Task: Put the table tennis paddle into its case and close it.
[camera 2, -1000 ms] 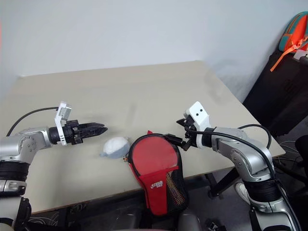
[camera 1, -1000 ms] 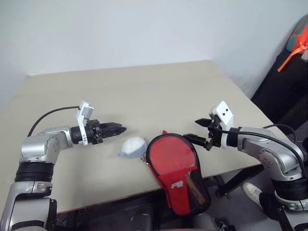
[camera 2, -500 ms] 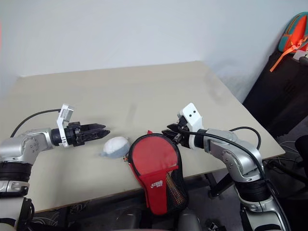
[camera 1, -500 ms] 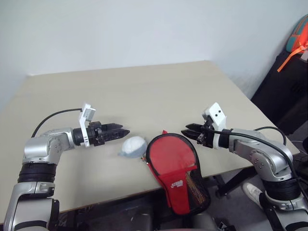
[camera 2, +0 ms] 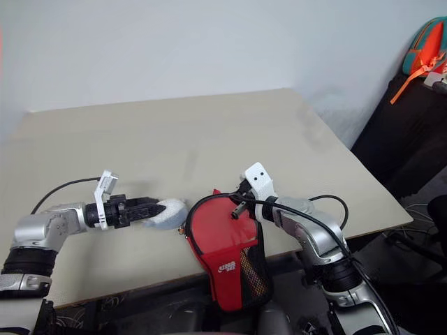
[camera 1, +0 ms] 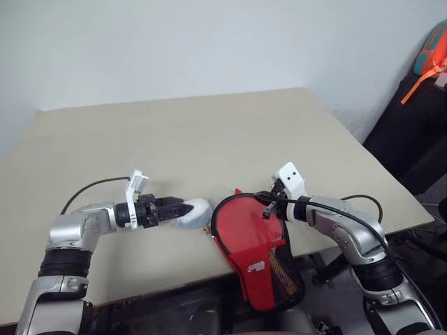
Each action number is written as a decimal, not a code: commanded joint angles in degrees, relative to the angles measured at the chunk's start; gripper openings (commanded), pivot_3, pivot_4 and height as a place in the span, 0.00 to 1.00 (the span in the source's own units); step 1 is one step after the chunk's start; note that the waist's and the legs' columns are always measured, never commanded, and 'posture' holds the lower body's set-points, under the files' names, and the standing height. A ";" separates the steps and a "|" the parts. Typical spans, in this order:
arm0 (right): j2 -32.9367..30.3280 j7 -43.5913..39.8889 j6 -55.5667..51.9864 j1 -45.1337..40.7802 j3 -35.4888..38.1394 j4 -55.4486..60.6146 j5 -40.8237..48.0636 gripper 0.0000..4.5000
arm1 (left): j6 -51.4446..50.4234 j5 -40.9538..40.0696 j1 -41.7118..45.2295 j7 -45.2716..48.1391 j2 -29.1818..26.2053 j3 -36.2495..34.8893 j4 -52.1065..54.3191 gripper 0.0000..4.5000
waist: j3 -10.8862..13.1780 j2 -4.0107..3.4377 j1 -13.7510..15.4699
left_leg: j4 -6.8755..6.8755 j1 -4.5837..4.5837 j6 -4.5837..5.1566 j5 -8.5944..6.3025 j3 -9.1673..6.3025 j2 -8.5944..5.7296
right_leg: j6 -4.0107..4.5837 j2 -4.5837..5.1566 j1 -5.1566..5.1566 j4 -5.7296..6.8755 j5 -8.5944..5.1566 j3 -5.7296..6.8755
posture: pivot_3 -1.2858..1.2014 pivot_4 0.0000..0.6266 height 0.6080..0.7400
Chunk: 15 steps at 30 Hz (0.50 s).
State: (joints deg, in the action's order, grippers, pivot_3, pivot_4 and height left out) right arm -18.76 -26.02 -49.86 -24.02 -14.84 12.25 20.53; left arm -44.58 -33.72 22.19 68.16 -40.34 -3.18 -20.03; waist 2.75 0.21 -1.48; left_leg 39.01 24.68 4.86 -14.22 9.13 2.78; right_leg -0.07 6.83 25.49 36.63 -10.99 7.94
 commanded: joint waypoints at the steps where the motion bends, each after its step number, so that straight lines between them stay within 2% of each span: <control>1: 1.57 0.48 2.38 -0.94 -0.34 -0.98 -1.65 0.00 | -0.42 -0.16 -0.14 -0.70 0.92 -0.73 1.88 1.00 | 0.00 0.00 -0.01 | 0.01 0.00 0.00 0.00 0.01 0.00 | 0.00 0.00 0.01 0.02 0.00 -0.02 | 0.52 0.00 0.81; 9: 3.44 0.19 3.09 1.94 -2.20 -2.68 -3.67 0.00 | -0.72 -0.14 -0.76 -2.36 3.01 -0.89 2.34 1.00 | -0.01 0.01 0.00 | 0.01 0.00 0.00 0.00 0.02 0.00 | 0.01 0.00 0.03 0.04 0.00 -0.05 | 0.52 0.00 0.81; 15: 2.39 -1.61 1.90 5.04 -5.19 -1.97 -4.45 0.00 | -1.44 -0.03 -0.24 -3.25 4.10 -0.53 2.40 1.00 | -0.05 0.02 -0.02 | 0.00 -0.06 -0.01 0.00 0.05 0.00 | 0.01 0.00 0.02 0.05 0.00 -0.09 | 0.52 0.00 0.81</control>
State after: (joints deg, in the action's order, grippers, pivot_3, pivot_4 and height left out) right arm -15.63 -26.50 -47.33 -19.64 -18.88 9.23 16.44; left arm -45.80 -33.70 20.92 65.18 -36.38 -3.22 -19.35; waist 2.70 0.23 -1.50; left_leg 39.01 24.62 4.85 -14.22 9.18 2.78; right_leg -0.06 6.83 25.51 36.68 -11.00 7.86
